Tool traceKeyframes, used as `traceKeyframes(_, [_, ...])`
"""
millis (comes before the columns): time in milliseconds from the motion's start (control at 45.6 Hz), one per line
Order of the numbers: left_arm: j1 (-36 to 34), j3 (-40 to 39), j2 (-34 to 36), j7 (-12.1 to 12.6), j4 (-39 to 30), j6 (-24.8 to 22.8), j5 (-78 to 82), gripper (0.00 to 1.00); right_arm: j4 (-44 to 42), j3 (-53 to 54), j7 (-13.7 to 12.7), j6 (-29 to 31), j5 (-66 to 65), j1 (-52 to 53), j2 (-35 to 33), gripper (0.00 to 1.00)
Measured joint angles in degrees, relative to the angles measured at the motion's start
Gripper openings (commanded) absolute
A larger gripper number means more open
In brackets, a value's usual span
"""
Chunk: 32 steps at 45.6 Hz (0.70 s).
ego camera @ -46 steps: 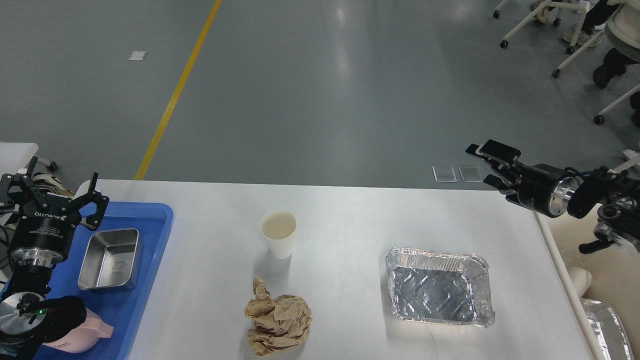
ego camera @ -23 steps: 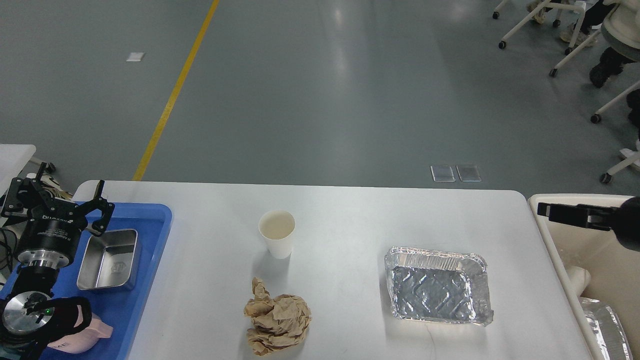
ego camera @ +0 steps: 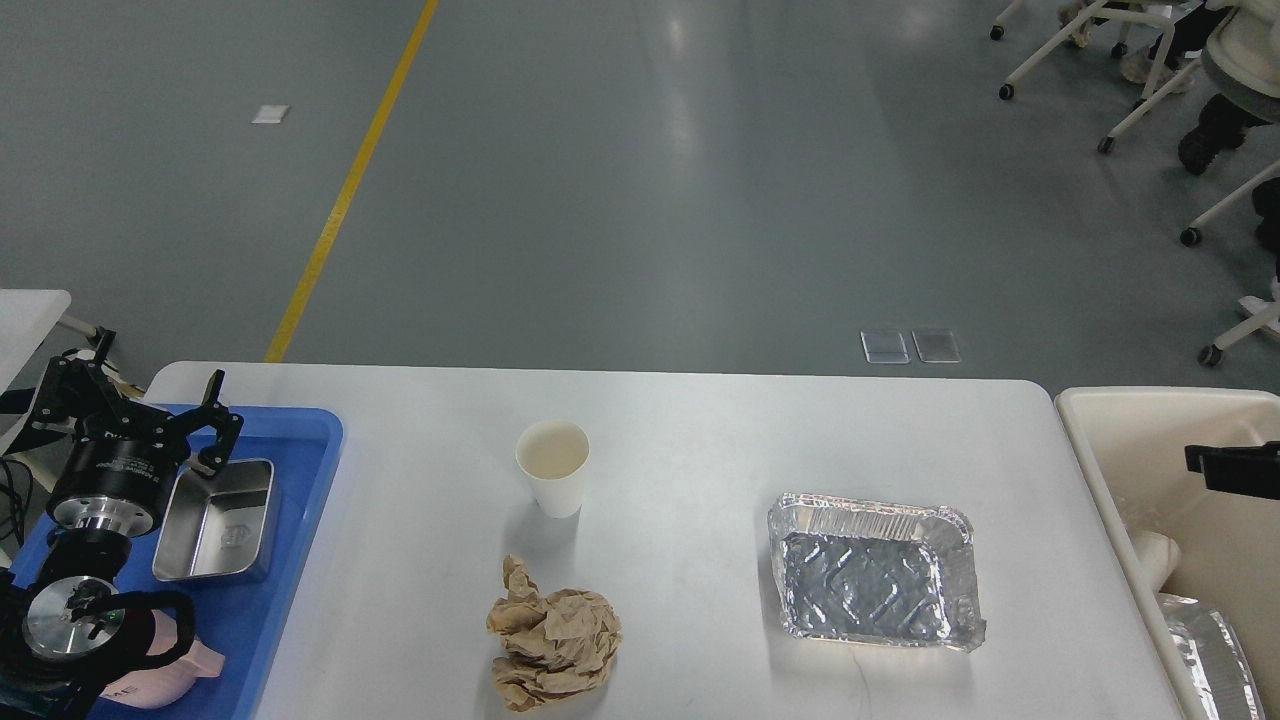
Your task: Tidy desktop
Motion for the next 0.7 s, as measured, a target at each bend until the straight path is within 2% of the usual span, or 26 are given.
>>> traceKeyframes(88, [-0.3,0.1,-0.2,0.2,0.1,1.1,-0.1,0.97,-0.6,-0.3,-1.1,0.0,-0.3,-0.4,3.7,1.00])
traceKeyframes(197, [-0.7,0.3,-0.3,0.7,0.1,2.4,-0.2,0.97,-4.9,-1.1,-5.9,0.1,-0.3,-1.3,11.4,1.00])
traceKeyframes(263, [-0.7,0.6,-0.2,1.7,0.1,2.6,-0.3,0.97,-8.1,-1.6,-7.1,0.3,-0.1,-1.9,15.2,1.00])
traceKeyframes(438, [-0.8,2.3,-0.1,9.1,0.1,2.6,-0.3,0.97,-15.6,-2.9,-7.7,0.4,2.4,-4.4,23.9,1.00])
traceKeyframes(526, [-0.9,2.3,-0.3,10.1,0.1,2.7,-0.3,0.97,-18.0,-3.0,-8.1,0.4,2.9,-5.3,27.0,1.00])
traceKeyframes(701, [-1.4,2.3,-0.5,10.2,0.1,2.9,-0.2,0.97,-20.2,-3.0,-8.4,0.4,3.6,-6.4,29.8,1.00])
